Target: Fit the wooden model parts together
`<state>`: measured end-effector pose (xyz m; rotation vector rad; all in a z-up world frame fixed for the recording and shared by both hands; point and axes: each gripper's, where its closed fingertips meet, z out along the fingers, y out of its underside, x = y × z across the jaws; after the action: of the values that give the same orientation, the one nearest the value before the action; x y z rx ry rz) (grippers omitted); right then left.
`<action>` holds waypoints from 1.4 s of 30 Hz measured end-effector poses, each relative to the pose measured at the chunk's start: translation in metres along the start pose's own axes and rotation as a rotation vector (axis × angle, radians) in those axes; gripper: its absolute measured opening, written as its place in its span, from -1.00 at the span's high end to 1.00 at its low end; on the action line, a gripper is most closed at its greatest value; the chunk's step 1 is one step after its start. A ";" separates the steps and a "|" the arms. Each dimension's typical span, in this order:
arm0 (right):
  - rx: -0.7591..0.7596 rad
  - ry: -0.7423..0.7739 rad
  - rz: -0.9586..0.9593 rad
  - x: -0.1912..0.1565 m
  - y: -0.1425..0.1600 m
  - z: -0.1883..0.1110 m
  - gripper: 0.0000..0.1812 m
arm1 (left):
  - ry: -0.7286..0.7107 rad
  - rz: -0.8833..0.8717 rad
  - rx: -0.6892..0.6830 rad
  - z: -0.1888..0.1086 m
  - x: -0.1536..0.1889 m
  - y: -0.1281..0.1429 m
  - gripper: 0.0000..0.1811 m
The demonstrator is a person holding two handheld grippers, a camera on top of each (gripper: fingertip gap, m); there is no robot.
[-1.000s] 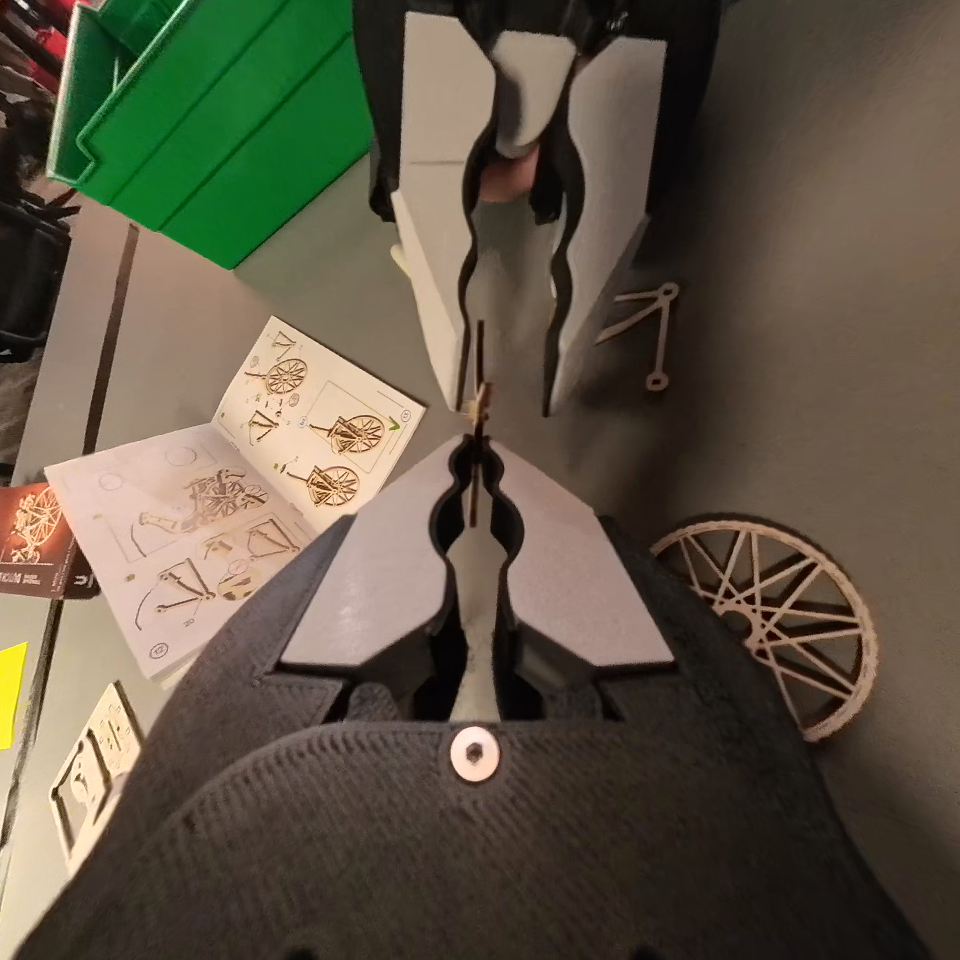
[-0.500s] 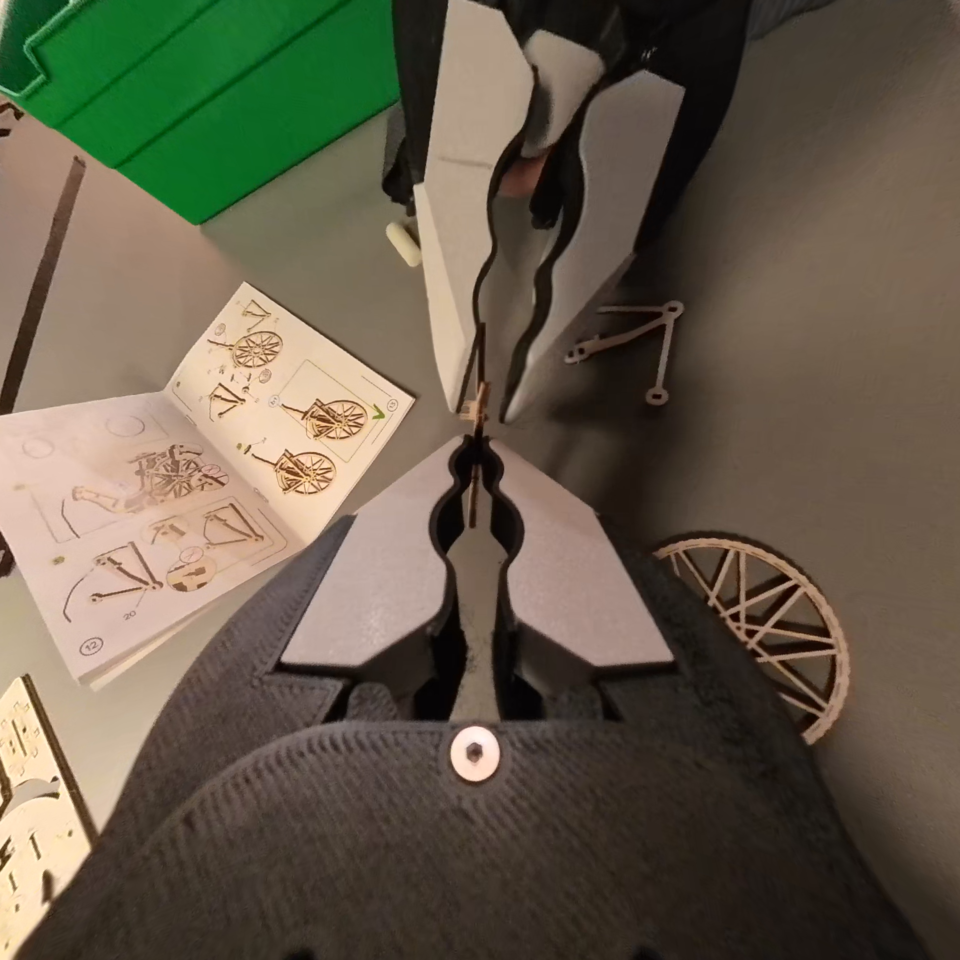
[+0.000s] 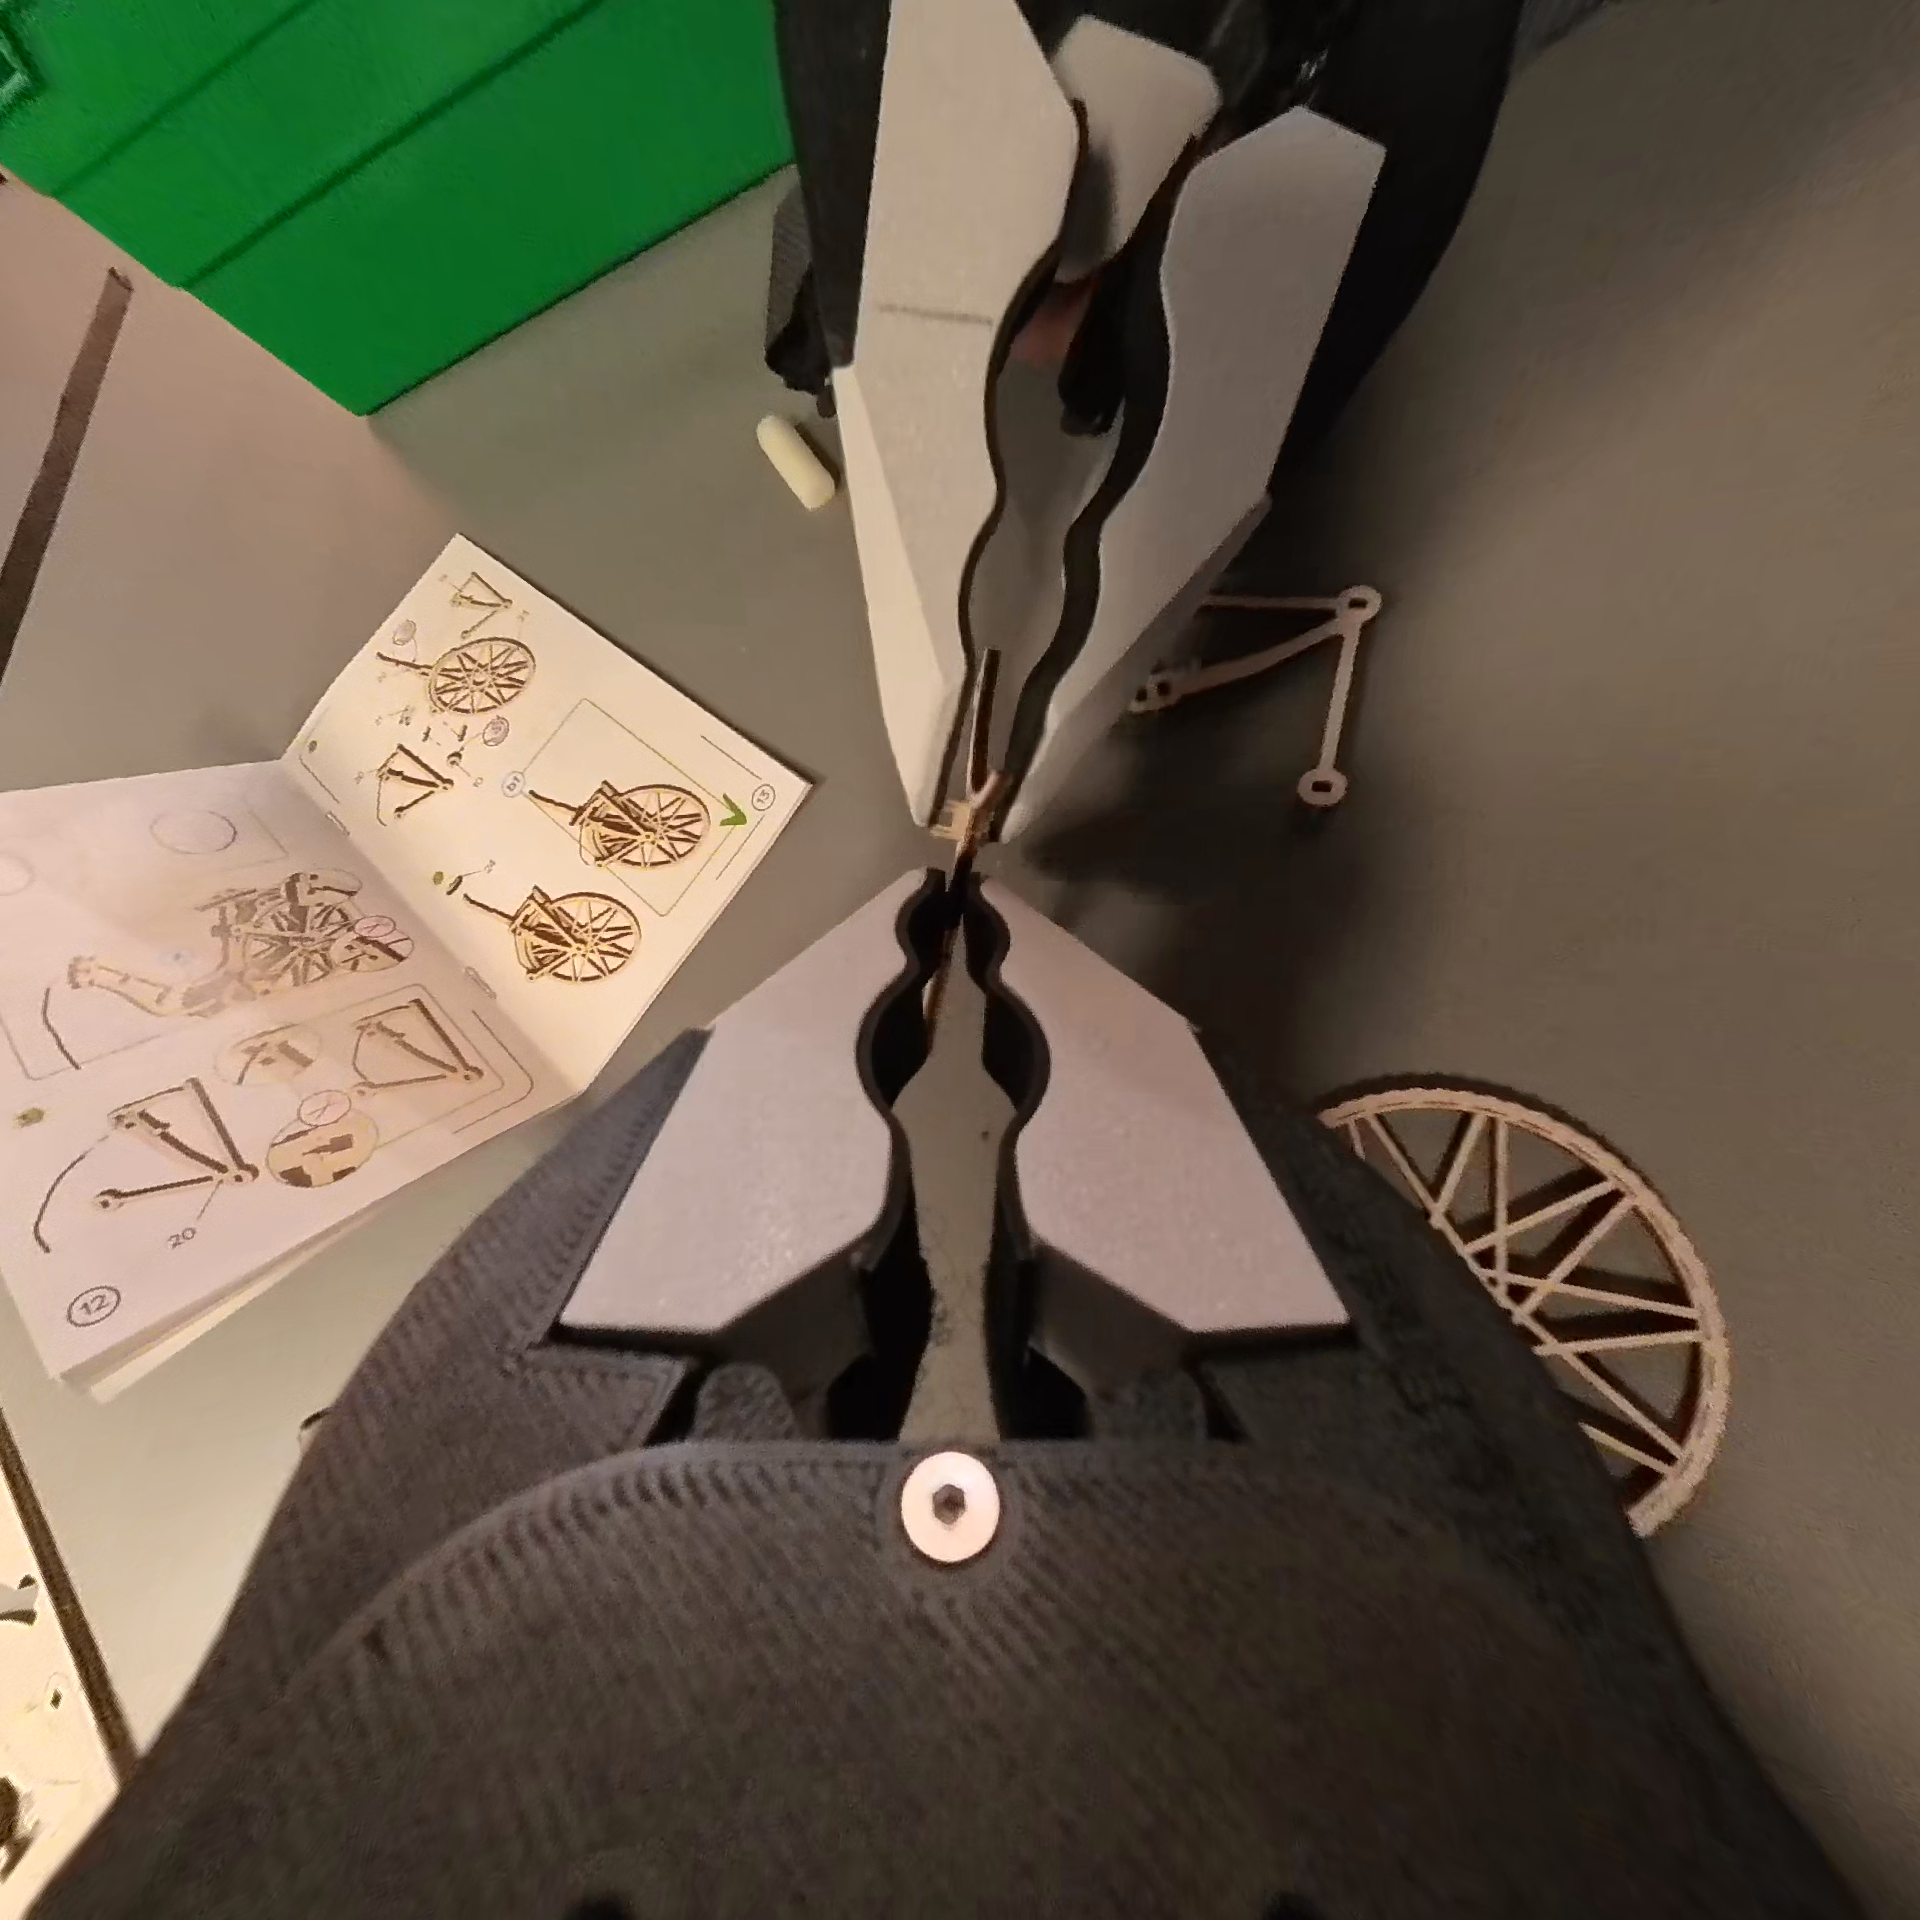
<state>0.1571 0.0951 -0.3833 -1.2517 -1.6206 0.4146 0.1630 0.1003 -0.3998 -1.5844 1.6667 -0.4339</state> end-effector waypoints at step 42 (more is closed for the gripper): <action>-0.062 -0.063 0.013 -0.005 0.011 0.003 0.93 | -0.068 0.093 0.039 0.006 0.004 0.001 0.98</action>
<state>0.1605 0.0962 -0.3953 -1.3077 -1.6905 0.4183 0.1669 0.0985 -0.4054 -1.4704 1.6631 -0.3587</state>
